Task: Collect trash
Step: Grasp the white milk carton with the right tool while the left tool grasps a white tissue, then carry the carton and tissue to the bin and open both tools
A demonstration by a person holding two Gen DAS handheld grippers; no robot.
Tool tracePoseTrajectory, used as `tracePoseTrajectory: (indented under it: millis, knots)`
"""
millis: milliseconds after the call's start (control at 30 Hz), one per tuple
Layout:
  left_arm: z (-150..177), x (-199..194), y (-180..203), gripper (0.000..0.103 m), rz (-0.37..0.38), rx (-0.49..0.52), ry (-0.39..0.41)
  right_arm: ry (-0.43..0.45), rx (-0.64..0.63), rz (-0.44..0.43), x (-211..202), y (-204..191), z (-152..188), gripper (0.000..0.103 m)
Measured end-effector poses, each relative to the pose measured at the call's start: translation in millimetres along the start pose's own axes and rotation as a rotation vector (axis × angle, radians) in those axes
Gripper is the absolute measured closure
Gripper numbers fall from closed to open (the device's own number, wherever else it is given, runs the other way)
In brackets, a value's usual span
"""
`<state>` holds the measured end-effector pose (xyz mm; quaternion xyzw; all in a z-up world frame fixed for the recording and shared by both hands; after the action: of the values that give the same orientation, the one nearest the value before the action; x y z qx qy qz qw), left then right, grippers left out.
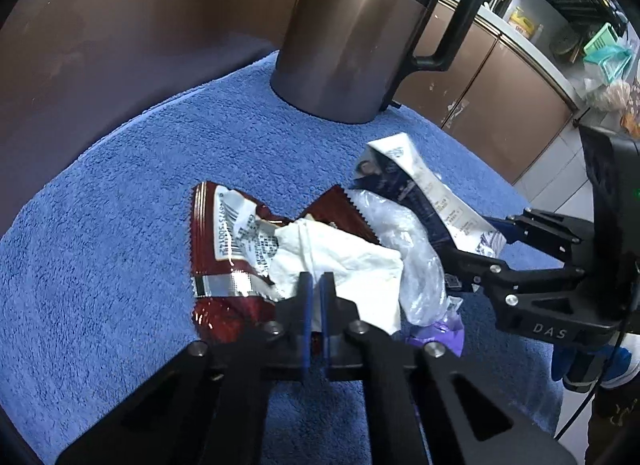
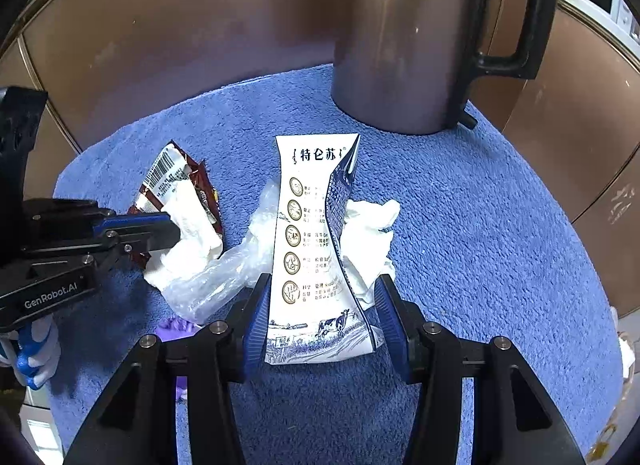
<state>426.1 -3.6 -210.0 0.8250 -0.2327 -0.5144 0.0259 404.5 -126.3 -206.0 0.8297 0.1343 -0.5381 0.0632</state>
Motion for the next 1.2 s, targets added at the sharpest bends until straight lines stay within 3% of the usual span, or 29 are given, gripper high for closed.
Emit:
tracePoseTrajectory:
  millis: [200,567,900,1200]
  knots:
    - [5.6,-27.3,0.9,0.103,0.017,-0.009,0.066,0.040,0.009,-0.013,-14.8,-1.3,2.0,0.067]
    - [19.3,-93.2,12.4,0.103,0.041,-0.002,0.174,0.204,0.035,-0.040,-81.9,-9.6,18.2,0.067]
    - [34.9,-158.0,42.3,0.103,0.019,0.026,0.260,0.305,0.056,-0.050,-157.3,-12.4,60.8,0.067]
    - [39.0,-211.9,95.9,0.103,0.046,0.091,0.344,0.387,0.129,-0.021,-215.0,12.3,109.7,0.067]
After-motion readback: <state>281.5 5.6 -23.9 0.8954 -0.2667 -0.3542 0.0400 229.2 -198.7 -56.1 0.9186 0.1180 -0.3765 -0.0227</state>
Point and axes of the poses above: each gripper's, at about its wrist camera, not at the fingertips, and x roughly the way its jaws point, y to its right, z to its underside, the point moved 4 cm from there along x, roughly the way its jaws point, and after that the axes turned 6 degrees about -y, right-handed, at the moved point
